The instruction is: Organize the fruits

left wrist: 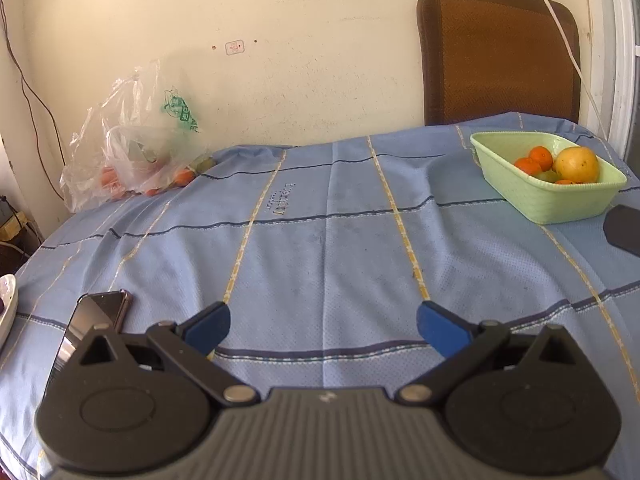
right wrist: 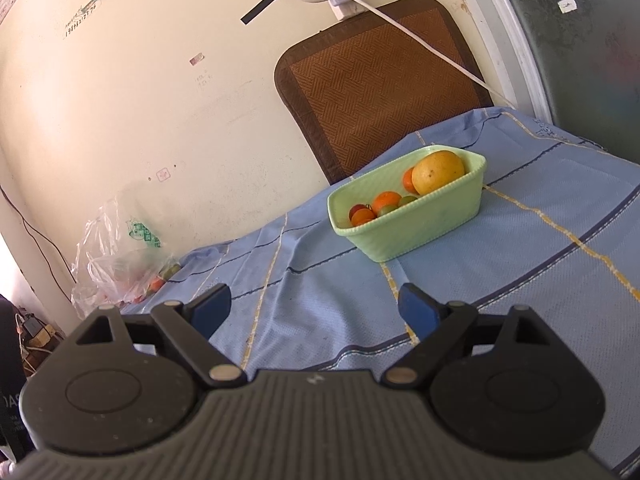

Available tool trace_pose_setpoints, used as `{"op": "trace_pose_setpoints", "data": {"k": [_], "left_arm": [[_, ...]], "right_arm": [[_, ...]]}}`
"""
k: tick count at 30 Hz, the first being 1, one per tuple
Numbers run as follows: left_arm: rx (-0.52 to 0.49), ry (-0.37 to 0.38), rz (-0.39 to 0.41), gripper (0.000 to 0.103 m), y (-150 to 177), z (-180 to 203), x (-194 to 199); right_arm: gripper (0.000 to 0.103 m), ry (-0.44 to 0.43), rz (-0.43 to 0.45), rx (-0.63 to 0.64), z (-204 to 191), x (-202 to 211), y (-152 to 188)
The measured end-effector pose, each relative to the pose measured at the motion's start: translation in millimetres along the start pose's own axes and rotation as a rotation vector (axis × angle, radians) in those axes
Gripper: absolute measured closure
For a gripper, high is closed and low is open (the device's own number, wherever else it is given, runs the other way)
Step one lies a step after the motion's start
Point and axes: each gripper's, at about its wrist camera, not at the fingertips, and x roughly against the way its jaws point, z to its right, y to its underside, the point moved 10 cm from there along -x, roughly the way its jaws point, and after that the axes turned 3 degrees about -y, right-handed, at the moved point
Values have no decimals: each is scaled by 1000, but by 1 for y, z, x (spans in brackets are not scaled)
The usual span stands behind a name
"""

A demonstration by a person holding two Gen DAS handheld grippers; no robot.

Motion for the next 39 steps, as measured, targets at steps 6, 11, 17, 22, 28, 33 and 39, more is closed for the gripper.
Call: {"op": "trace_pose_setpoints", "data": {"k": [6,11,17,22,28,33,39], "left_arm": [[-6,5,7,0,0,3,2],[16,-24,12,0,-2,-4,1],[22,-63,34,0,-6,-9,5],[-18,-38,7,0,-1,-1,3],[-33,-19,2,0,3,4,5],[-35,-14,2,0,3,4,4],[7,24,0,0,4,1,4]], "right_arm": [[11,27,-3,-17,6,-2,4],[11,21,-10,-43,8,-2,6],[11,4,-18,-19,2,-2,7],[11,-12,-15,16,-6,0,7],[11,-5,-9,12,-3,0,7],[11,1,0,15,-2,1,5],[12,9,7,13,0,2,6]]}}
